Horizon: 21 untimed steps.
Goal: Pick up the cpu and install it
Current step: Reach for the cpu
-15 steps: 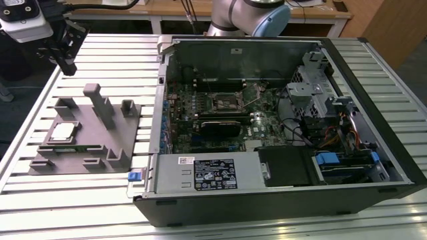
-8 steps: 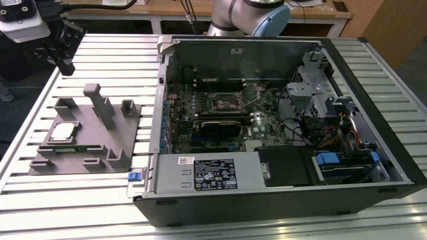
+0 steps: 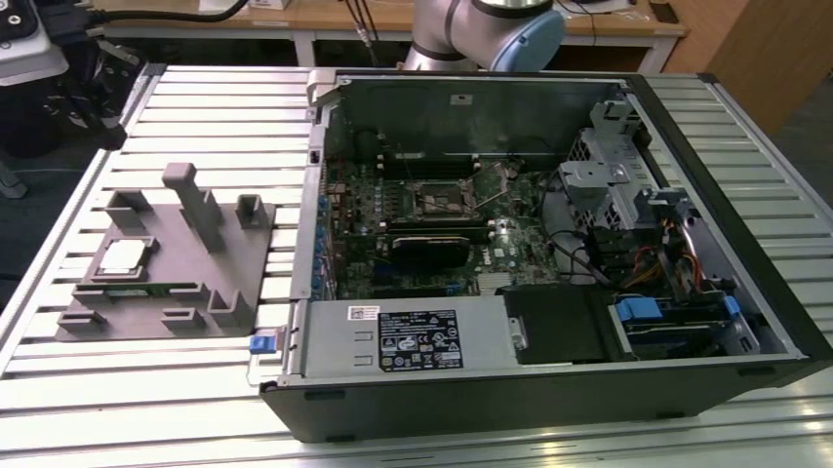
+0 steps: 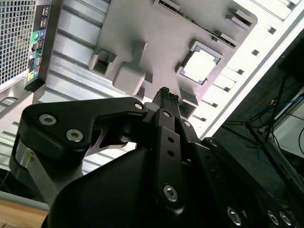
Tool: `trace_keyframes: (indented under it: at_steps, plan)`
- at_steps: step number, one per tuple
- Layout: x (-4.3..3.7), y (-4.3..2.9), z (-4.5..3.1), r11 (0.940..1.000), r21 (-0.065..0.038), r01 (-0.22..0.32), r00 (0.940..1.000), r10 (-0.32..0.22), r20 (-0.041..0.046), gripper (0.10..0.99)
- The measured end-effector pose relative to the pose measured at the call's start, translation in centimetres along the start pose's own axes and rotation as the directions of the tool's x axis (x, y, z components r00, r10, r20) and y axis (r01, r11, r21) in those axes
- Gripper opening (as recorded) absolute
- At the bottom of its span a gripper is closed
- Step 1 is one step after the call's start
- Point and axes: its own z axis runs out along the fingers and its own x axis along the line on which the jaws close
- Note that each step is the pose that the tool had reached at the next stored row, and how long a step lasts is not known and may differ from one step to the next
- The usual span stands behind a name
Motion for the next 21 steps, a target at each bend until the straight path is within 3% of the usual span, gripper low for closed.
trace_keyframes:
  at_steps: [5,15,21]
  plan:
    - [1.46,-0.4,0.22,1.0,0.0,0.0,1.0,0.0,0.0,0.118]
    - [5.42,-0.72,0.58,1.0,0.0,0.0,1.0,0.0,-0.0009,0.118]
    - [6.85,-0.83,0.68,1.0,0.0,0.0,1.0,0.0,-0.0014,0.118]
